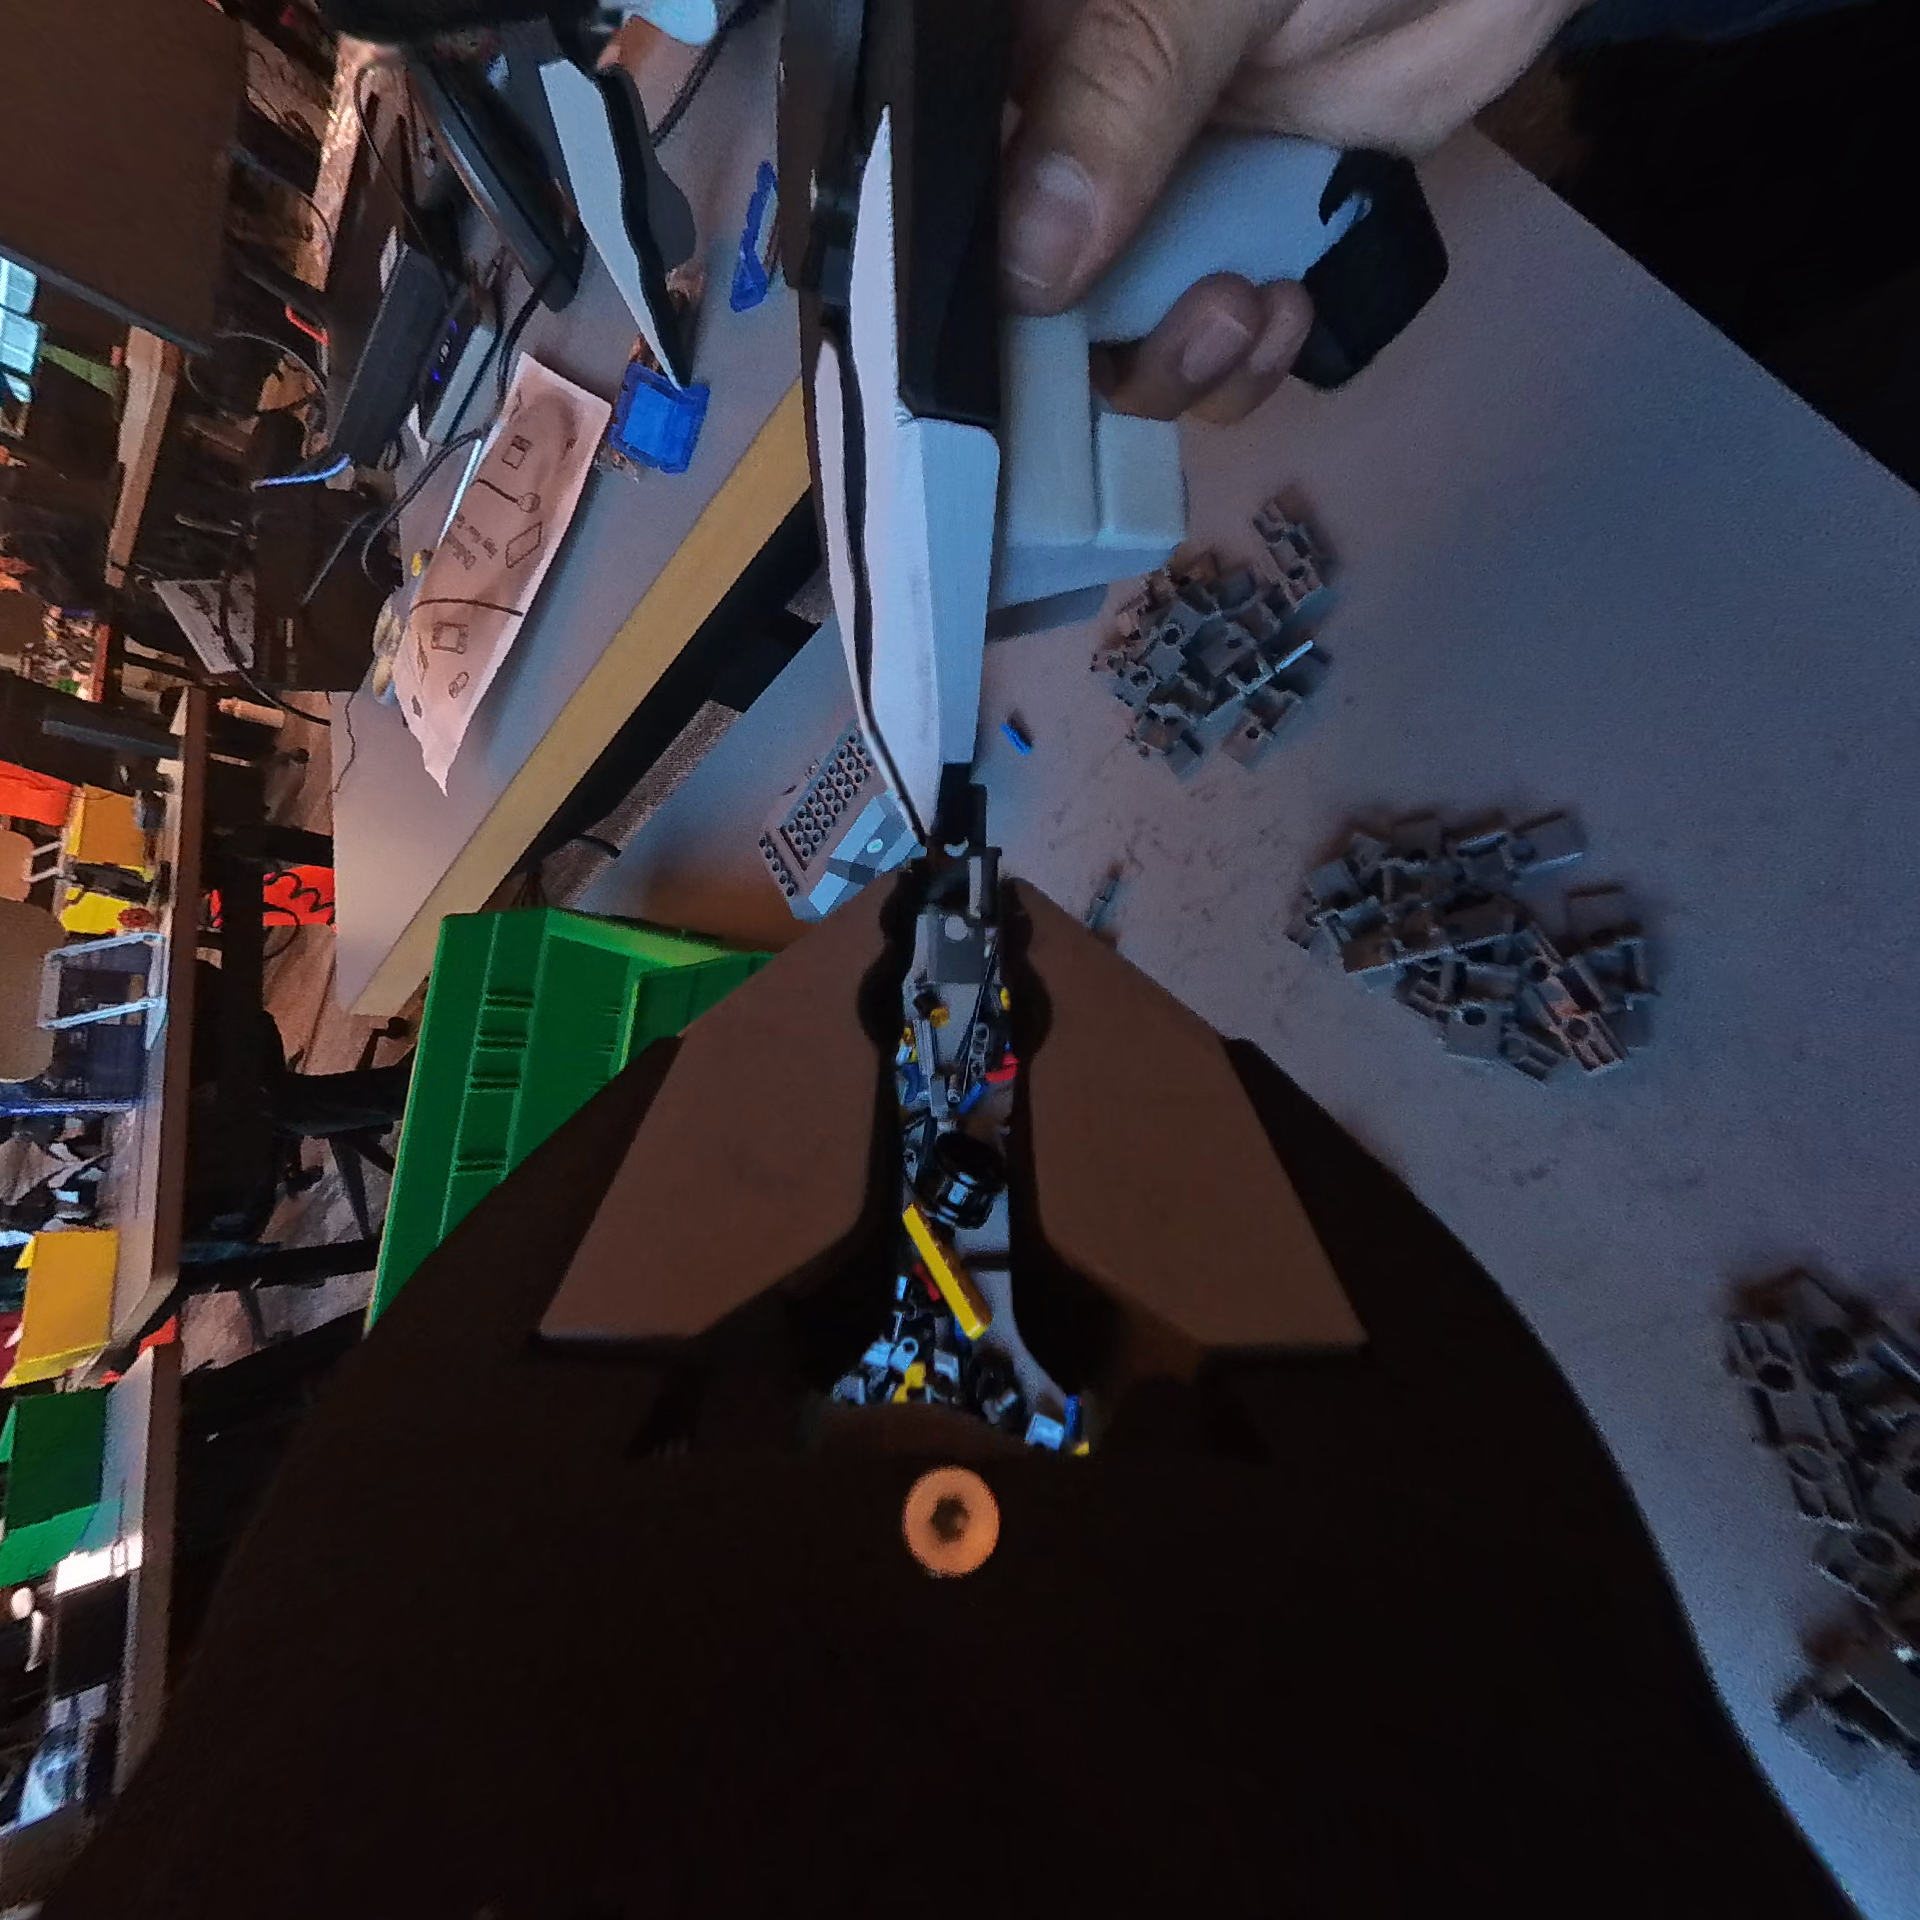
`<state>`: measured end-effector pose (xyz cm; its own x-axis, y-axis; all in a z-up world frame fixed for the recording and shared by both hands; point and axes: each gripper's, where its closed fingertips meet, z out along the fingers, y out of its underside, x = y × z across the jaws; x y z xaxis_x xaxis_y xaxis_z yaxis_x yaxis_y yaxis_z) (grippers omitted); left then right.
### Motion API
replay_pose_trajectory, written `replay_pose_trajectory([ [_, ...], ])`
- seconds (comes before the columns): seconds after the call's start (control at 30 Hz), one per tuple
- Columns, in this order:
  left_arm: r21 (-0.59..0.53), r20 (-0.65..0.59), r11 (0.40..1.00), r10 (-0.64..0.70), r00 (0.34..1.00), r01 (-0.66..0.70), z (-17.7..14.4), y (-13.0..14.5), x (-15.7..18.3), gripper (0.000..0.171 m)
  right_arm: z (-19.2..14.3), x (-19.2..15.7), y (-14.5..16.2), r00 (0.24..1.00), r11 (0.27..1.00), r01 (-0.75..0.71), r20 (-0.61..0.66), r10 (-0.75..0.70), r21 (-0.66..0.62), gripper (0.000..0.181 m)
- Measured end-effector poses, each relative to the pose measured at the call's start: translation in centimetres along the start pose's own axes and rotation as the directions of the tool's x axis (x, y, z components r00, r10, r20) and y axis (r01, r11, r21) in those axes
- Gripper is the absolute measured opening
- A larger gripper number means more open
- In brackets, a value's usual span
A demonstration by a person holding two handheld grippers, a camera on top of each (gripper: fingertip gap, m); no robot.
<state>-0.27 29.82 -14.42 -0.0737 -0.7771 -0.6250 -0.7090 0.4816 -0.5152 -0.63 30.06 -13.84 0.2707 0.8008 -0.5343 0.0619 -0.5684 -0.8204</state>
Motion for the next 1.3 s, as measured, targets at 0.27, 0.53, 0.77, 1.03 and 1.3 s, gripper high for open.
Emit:
replay_pose_trajectory([
  [0.27,0.000,-0.026,0.996,-0.094,0.995,0.094,1.1,1.1,-0.2,0.021,-2.8,4.8,2.2,0.954,0.983,0.053,-0.282,-0.101,-0.174,0.002],
  [0.53,-0.006,0.006,0.993,-0.120,0.993,0.120,0.3,2.1,-1.2,0.022,-7.0,8.3,9.2,0.913,0.865,-0.107,-0.393,-0.110,-0.490,0.002],
  [0.77,-0.029,-0.010,0.993,-0.119,0.993,0.118,0.6,2.6,-0.8,0.025,-6.7,9.1,10.2,0.893,0.835,-0.117,-0.424,-0.148,-0.538,0.003],
  [1.03,-0.014,0.021,0.993,-0.119,0.993,0.120,-0.3,2.2,-1.5,0.026,-7.6,8.8,8.1,0.871,0.881,-0.080,-0.462,-0.165,-0.466,0.012],
  [1.3,0.224,-0.049,0.945,-0.232,0.972,0.237,-2.6,-2.0,-1.8,0.038,-9.9,6.3,3.2,0.832,0.962,0.084,-0.513,-0.212,-0.261,0.012],
])
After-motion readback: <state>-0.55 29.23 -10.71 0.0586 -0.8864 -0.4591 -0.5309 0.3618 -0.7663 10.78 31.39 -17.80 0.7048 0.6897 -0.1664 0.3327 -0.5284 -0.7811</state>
